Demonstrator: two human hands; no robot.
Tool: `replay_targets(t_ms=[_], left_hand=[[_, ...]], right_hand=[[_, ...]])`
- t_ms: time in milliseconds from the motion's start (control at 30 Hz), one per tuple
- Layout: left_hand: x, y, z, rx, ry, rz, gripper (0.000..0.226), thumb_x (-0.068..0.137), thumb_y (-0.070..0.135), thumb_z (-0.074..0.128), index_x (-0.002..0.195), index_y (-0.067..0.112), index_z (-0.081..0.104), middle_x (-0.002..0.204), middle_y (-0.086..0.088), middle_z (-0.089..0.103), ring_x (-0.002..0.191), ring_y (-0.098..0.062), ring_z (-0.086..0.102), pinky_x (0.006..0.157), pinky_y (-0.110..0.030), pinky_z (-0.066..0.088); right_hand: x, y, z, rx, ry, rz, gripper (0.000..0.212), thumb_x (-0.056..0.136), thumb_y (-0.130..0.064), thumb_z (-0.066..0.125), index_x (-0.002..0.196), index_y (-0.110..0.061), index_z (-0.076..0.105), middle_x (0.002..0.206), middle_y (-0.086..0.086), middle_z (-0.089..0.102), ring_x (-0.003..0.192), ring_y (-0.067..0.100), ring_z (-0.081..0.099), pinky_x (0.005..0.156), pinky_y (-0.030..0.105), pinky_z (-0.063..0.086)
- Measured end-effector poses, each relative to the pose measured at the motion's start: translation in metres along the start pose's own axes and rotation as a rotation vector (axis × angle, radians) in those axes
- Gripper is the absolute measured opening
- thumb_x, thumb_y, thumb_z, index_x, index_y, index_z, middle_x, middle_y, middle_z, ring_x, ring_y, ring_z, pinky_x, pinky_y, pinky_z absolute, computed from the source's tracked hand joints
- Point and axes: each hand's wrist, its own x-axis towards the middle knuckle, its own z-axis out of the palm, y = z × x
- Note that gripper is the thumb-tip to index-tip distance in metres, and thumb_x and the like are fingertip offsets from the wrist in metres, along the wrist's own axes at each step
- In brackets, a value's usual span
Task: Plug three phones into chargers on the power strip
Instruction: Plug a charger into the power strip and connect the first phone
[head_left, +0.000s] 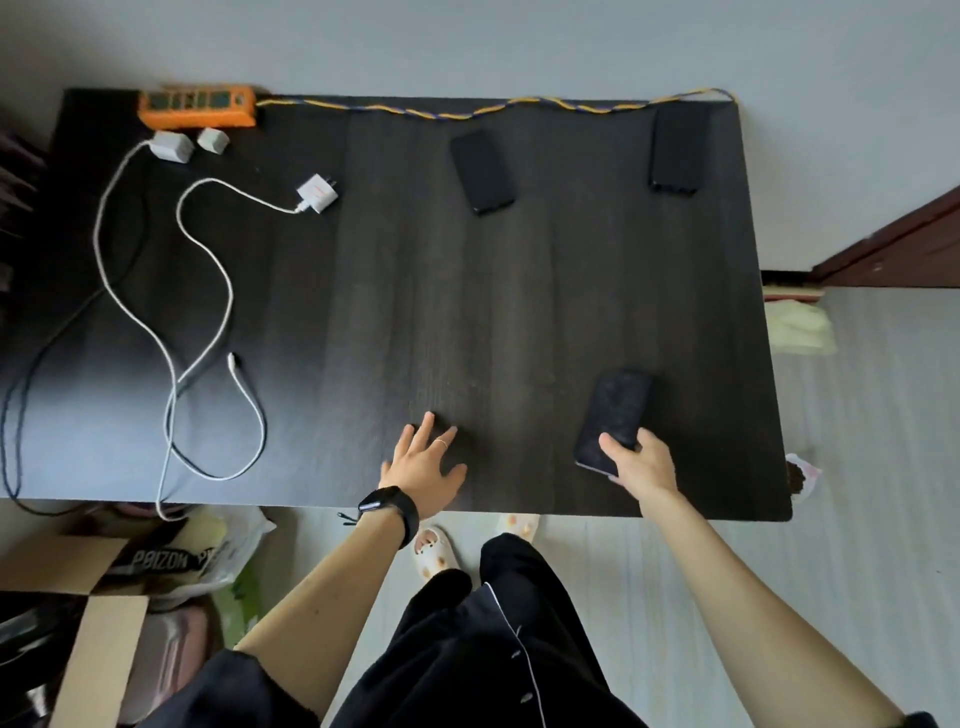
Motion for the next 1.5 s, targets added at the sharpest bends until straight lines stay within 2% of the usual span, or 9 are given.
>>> replay_targets(t_ms=[133, 267, 367, 433, 567, 900, 1033, 1267, 1500], left_hand=[[-0.018, 0.014, -0.033, -0.519, 0.021, -0.055, 0.05, 0.094, 0.047, 0.057, 0.14, 0.027, 0.053, 0.135, 0.003, 0.063, 0.123, -0.016, 0.058, 0.106, -0.03, 0.045], [-0.049, 0.012, -0.061, -0.768, 0.1, -0.031, 0.047, 0.093, 0.04, 0.064, 0.137, 0.023, 0.057, 0.125, 0.001, 0.069, 0.113, -0.012, 0.064, 0.098, -0.027, 0.049], [-0.077, -0.007, -0.08, -1.012, 0.157, -0.014, 0.041, 0.093, 0.024, 0.068, 0.133, 0.02, 0.059, 0.113, -0.005, 0.073, 0.087, -0.002, 0.071, 0.072, -0.014, 0.051], [-0.095, -0.023, -0.089, -1.133, 0.224, -0.02, 0.04, 0.092, 0.013, 0.069, 0.13, 0.017, 0.059, 0.099, -0.008, 0.073, 0.076, -0.002, 0.07, 0.069, -0.018, 0.055], [-0.125, -0.062, -0.101, -1.362, 0.329, -0.053, 0.036, 0.092, 0.005, 0.067, 0.125, 0.016, 0.061, 0.103, -0.021, 0.07, 0.098, -0.033, 0.069, 0.095, -0.052, 0.055], [-0.181, -0.232, -0.12, -1.443, 0.417, -0.103, 0.027, 0.095, 0.012, 0.064, 0.111, 0.033, 0.062, 0.097, -0.001, 0.076, 0.087, -0.017, 0.075, 0.068, -0.031, 0.061], [-0.198, -0.305, -0.133, -1.436, 0.517, -0.168, 0.026, 0.096, 0.006, 0.061, 0.115, 0.025, 0.06, 0.078, 0.003, 0.077, 0.072, -0.011, 0.075, 0.056, -0.027, 0.057], [-0.184, -0.381, -0.161, -1.269, 0.598, -0.359, 0.039, 0.093, 0.007, 0.062, 0.131, 0.014, 0.058, 0.108, -0.015, 0.073, 0.1, -0.027, 0.07, 0.095, -0.047, 0.055], [-0.133, -0.404, -0.19, -1.122, 0.604, -0.452, 0.04, 0.095, 0.015, 0.061, 0.134, 0.023, 0.056, 0.106, -0.003, 0.071, 0.095, -0.019, 0.068, 0.084, -0.028, 0.055]], right_hand=[[-0.043, -0.013, 0.031, 0.083, -0.252, -0.124, 0.015, 0.09, -0.03, 0.073, 0.104, -0.03, 0.067, 0.115, -0.003, 0.072, 0.092, 0.007, 0.069, 0.068, 0.024, 0.057], [-0.086, -0.044, 0.067, 0.053, -0.508, -0.241, 0.013, 0.089, -0.029, 0.075, 0.102, -0.029, 0.072, 0.101, -0.004, 0.079, 0.096, 0.014, 0.074, 0.086, 0.044, 0.061], [-0.118, -0.072, 0.097, -0.003, -0.65, -0.348, 0.018, 0.09, -0.03, 0.074, 0.107, -0.027, 0.072, 0.103, -0.004, 0.079, 0.099, 0.015, 0.074, 0.087, 0.041, 0.06], [-0.137, -0.087, 0.116, -0.05, -0.698, -0.406, 0.017, 0.09, -0.029, 0.074, 0.107, -0.026, 0.073, 0.102, -0.006, 0.079, 0.097, 0.012, 0.075, 0.084, 0.035, 0.06], [-0.172, -0.108, 0.155, -0.143, -0.758, -0.501, 0.018, 0.091, -0.025, 0.073, 0.108, -0.022, 0.074, 0.1, -0.005, 0.079, 0.096, 0.01, 0.074, 0.082, 0.028, 0.059], [-0.255, -0.105, 0.272, -0.4, -0.691, -0.666, 0.008, 0.092, -0.03, 0.07, 0.098, -0.026, 0.072, 0.09, -0.005, 0.079, 0.076, 0.007, 0.074, 0.065, 0.02, 0.052], [-0.278, -0.105, 0.31, -0.453, -0.613, -0.7, 0.008, 0.091, -0.032, 0.068, 0.099, -0.032, 0.07, 0.092, -0.01, 0.077, 0.078, 0.006, 0.073, 0.072, 0.023, 0.053], [-0.276, -0.12, 0.363, -0.656, -0.549, -0.779, 0.017, 0.093, -0.035, 0.063, 0.111, -0.034, 0.064, 0.11, -0.016, 0.068, 0.093, -0.005, 0.064, 0.075, 0.011, 0.044], [-0.239, -0.168, 0.42, -0.989, -0.524, -0.966, 0.04, 0.098, -0.04, 0.052, 0.136, -0.032, 0.051, 0.143, -0.014, 0.05, 0.13, 0.015, 0.046, 0.107, 0.03, 0.038]])
